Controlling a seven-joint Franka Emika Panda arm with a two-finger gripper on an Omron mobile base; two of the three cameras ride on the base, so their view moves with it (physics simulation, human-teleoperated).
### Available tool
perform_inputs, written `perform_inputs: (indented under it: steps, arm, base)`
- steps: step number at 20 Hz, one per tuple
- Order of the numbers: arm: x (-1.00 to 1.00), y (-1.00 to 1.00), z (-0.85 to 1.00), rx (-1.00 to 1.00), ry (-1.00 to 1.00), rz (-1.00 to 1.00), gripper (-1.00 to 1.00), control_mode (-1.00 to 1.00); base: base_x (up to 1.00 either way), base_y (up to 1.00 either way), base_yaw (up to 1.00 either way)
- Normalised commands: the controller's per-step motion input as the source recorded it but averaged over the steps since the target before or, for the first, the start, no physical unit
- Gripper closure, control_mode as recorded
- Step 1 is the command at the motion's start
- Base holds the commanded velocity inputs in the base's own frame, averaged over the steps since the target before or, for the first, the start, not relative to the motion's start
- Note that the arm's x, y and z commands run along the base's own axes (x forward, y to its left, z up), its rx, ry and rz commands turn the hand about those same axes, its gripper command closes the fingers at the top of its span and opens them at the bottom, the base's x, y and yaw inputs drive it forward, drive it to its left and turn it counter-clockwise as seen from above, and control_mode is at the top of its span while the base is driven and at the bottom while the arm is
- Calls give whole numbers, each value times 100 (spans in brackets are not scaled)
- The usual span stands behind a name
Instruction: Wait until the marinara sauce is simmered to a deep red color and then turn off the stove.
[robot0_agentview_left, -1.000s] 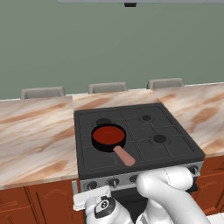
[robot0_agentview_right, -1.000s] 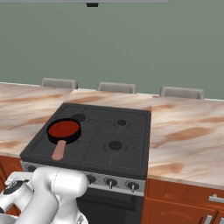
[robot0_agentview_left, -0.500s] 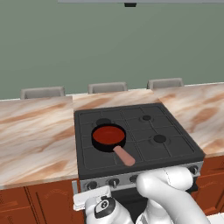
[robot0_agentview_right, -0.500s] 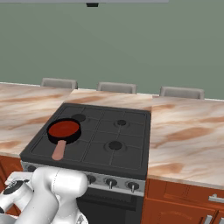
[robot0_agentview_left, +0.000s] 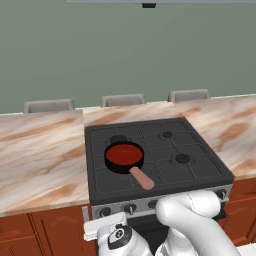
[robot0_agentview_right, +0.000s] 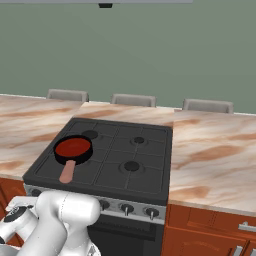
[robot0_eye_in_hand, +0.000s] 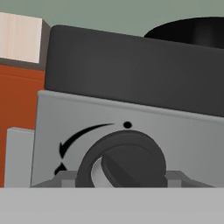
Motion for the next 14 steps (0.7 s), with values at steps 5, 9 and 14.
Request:
perform_inputs:
  steps: [5, 9, 14]
  arm:
    - [0, 0, 0, 0, 0, 0, 100, -100]
    - [0, 0, 0, 0, 0, 0, 100, -100]
    - [0, 0, 0, 0, 0, 0, 100, -100]
  base:
    - [0, 0, 0]
    - [0, 0, 0]
    - [0, 0, 0]
